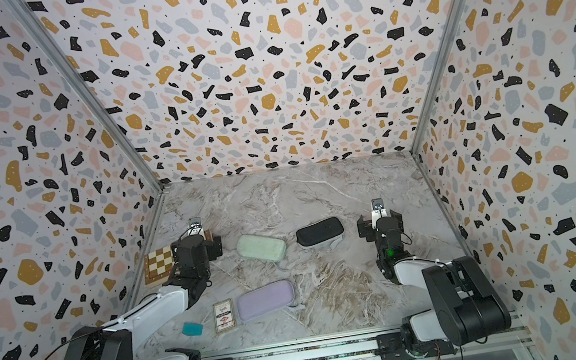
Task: Put umbrellas into zippered umbrella sleeves
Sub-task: Reset both arms
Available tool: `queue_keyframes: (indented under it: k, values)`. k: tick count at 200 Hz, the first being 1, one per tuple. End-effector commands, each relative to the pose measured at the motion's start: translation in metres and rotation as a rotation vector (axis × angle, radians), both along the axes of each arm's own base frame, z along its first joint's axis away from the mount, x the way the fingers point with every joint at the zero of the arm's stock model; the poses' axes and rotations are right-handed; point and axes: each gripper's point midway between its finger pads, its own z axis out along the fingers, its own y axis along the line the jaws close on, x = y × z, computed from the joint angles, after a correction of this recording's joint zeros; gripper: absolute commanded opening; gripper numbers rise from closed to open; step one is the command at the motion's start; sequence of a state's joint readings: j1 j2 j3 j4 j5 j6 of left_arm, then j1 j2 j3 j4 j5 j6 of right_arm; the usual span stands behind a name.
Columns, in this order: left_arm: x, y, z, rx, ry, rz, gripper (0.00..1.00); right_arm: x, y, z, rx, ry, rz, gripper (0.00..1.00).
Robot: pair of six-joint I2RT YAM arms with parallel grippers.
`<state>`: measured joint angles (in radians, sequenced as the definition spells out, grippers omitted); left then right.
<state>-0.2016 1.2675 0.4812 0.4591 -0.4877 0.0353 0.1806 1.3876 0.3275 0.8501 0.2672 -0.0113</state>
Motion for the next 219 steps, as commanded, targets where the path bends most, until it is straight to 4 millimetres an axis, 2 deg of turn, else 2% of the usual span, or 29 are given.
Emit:
queue_keyframes:
  k: [1,7,17,30,60,75,81,108,142,158,219]
  values:
    - [0.005,0.011,0.022,-0.11,-0.117,-0.019,0.99,-0.002,-0.019,0.011,0.046,-0.127,-0.068,0.99]
    - [0.003,0.013,0.021,-0.133,-0.123,-0.028,0.99,-0.005,-0.021,0.012,0.051,-0.151,-0.062,0.96]
    - [-0.001,0.015,0.02,-0.141,-0.126,-0.032,0.99,-0.007,-0.02,0.01,0.064,-0.133,-0.055,0.96]
    - [-0.004,0.006,0.015,-0.137,-0.081,-0.09,0.99,-0.004,-0.019,0.007,0.061,-0.12,-0.049,0.97]
    - [-0.003,-0.006,-0.014,-0.153,-0.039,-0.154,0.99,-0.005,-0.019,0.009,0.064,-0.129,-0.045,1.0]
    - [0.005,-0.002,-0.038,-0.156,-0.021,-0.132,0.99,-0.004,-0.02,0.008,0.066,-0.124,-0.047,1.0]
    - [0.007,0.001,-0.042,-0.157,-0.055,-0.125,0.99,-0.004,-0.019,0.008,0.068,-0.125,-0.044,1.0]
    - [0.004,0.005,-0.045,-0.184,-0.044,-0.118,0.99,-0.005,-0.02,0.008,0.069,-0.127,-0.043,1.0]
    - [0.004,-0.001,-0.046,-0.195,-0.035,-0.162,0.99,-0.003,-0.019,0.007,0.068,-0.12,-0.039,1.0]
    - [0.005,-0.006,-0.047,-0.207,-0.028,-0.197,0.99,-0.006,-0.01,0.003,0.069,-0.127,0.032,1.0]
    - [0.006,-0.003,-0.047,-0.216,-0.023,-0.19,0.99,-0.009,-0.009,0.004,0.072,-0.141,0.046,1.0]
